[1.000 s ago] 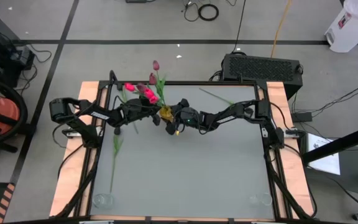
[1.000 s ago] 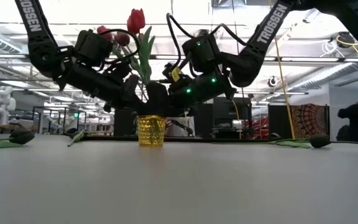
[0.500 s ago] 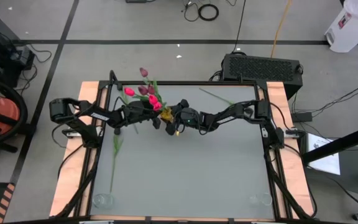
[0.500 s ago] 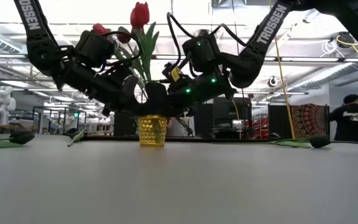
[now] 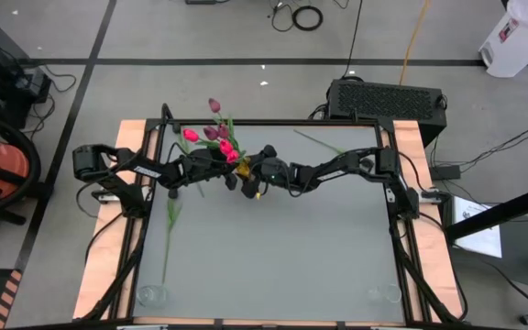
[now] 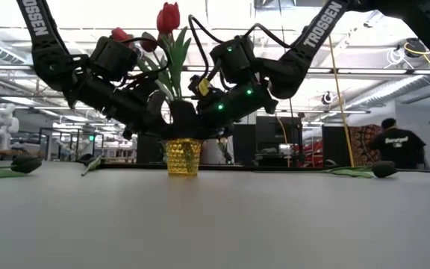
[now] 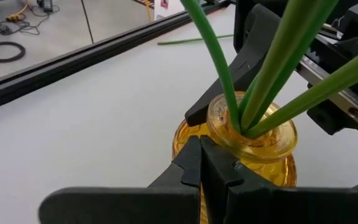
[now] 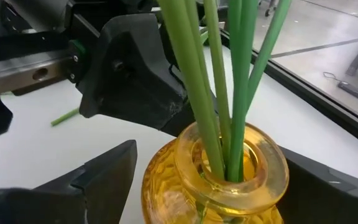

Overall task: Sort flowers into vase by color
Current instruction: Move the yellow vase to the top of the table

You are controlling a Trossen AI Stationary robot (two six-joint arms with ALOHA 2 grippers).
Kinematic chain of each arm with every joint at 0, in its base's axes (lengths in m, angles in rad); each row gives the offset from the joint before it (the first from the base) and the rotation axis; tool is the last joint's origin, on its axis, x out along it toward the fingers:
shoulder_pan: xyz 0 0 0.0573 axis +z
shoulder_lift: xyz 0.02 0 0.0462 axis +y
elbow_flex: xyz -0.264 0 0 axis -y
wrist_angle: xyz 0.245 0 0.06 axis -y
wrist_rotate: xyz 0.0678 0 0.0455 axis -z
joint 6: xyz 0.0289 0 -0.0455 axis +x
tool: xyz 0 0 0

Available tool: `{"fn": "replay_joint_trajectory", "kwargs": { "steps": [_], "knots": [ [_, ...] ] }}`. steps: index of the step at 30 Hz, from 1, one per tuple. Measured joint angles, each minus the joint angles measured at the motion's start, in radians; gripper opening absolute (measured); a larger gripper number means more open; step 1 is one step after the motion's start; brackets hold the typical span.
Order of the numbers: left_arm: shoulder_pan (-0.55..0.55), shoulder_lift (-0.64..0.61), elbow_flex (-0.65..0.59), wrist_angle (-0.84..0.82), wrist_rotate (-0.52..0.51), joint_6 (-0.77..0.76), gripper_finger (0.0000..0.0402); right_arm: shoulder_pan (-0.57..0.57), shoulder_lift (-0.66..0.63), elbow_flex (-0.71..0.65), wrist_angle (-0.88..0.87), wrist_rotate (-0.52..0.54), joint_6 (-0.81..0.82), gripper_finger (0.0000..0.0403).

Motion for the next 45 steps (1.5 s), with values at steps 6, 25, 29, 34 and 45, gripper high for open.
{"fn": "replay_joint_trajectory", "kwargs": {
  "steps": [6, 25, 29, 34, 45],
  "knots": [
    [0.0, 0.0, 0.0, -0.002, -0.001, 0.0, 0.0, 0.001, 0.0, 0.0, -0.005, 0.067, 0.009, 0.0327],
    [-0.001, 0.001, -0.001, -0.005, 0.0, 0.002, 0.0, 0.017, -0.001, -0.001, 0.021, -0.001, 0.055, 0.0327],
    [-0.001, 0.001, -0.001, -0.005, 0.0, 0.002, 0.0, 0.02, -0.001, -0.001, 0.02, -0.001, 0.052, 0.0327],
    [-0.001, 0.001, -0.001, -0.005, 0.0, 0.002, 0.0, 0.022, -0.002, -0.001, 0.019, 0.036, 0.046, 0.0327],
    [0.0, 0.002, -0.001, -0.005, 0.0, 0.002, 0.0, 0.023, -0.002, -0.001, 0.019, 0.053, 0.046, 0.0327]
  ]
}}
